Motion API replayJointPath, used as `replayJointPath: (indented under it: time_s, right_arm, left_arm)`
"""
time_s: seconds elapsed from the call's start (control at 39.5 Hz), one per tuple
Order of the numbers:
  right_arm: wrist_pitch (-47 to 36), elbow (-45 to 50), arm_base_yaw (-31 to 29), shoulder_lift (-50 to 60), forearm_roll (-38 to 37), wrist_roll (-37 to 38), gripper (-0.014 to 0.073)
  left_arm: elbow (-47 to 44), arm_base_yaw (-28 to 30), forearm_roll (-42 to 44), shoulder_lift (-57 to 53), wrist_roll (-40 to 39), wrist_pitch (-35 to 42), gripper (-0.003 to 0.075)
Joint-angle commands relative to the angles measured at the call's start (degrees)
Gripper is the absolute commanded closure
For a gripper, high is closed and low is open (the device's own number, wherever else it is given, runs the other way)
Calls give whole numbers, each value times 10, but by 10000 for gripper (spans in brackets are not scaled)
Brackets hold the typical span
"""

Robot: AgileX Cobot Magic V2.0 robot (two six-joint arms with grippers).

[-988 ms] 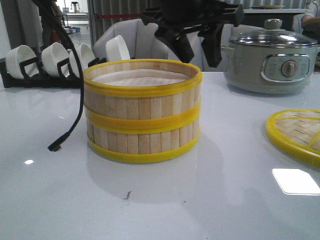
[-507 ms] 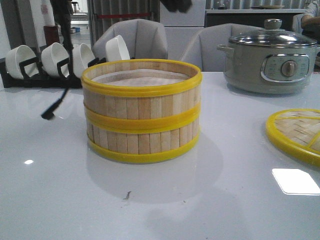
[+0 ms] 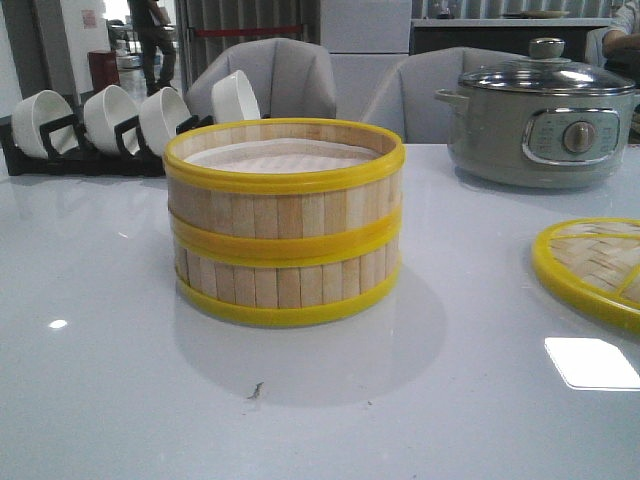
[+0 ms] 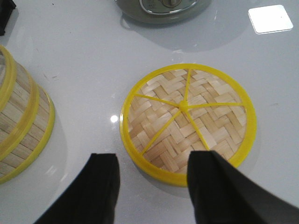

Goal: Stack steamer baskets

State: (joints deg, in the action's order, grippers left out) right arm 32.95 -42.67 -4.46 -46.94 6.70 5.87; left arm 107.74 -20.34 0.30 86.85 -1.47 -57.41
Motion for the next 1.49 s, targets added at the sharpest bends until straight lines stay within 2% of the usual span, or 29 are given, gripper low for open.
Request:
replayJointPath:
  time_s: [0.0, 0.38, 0.73, 1.01, 1.11, 1.24, 1.32, 1.47]
  right_arm:
    - [-44, -20, -1, 3, 2, -3, 149]
    - [-73, -20, 0, 3, 8, -3, 149]
    - [-70, -20, 0, 3, 11, -3, 149]
    - [-54, -20, 0, 3, 11, -3, 170]
    - [-53, -20, 0, 3, 11, -3, 314]
    - [-47, -20, 0, 3, 11, -3, 571]
    - [-44, -20, 0, 3, 11, -3, 543]
    - [-38, -20, 0, 3, 11, -3, 545]
  left_arm:
    - [-55, 21, -3, -91, -12, 65, 634]
    - [-437, 57, -3, -363, -46, 210, 634]
    - [-691, 58, -3, -542, -47, 281, 634]
    - [-760, 58, -3, -573, -47, 291, 634]
    - [-762, 58, -3, -573, -47, 293, 634]
    - [-762, 58, -3, -573, -47, 294, 634]
    - [-762, 58, -3, -573, -47, 294, 634]
    - [-762, 58, -3, -573, -47, 296, 634]
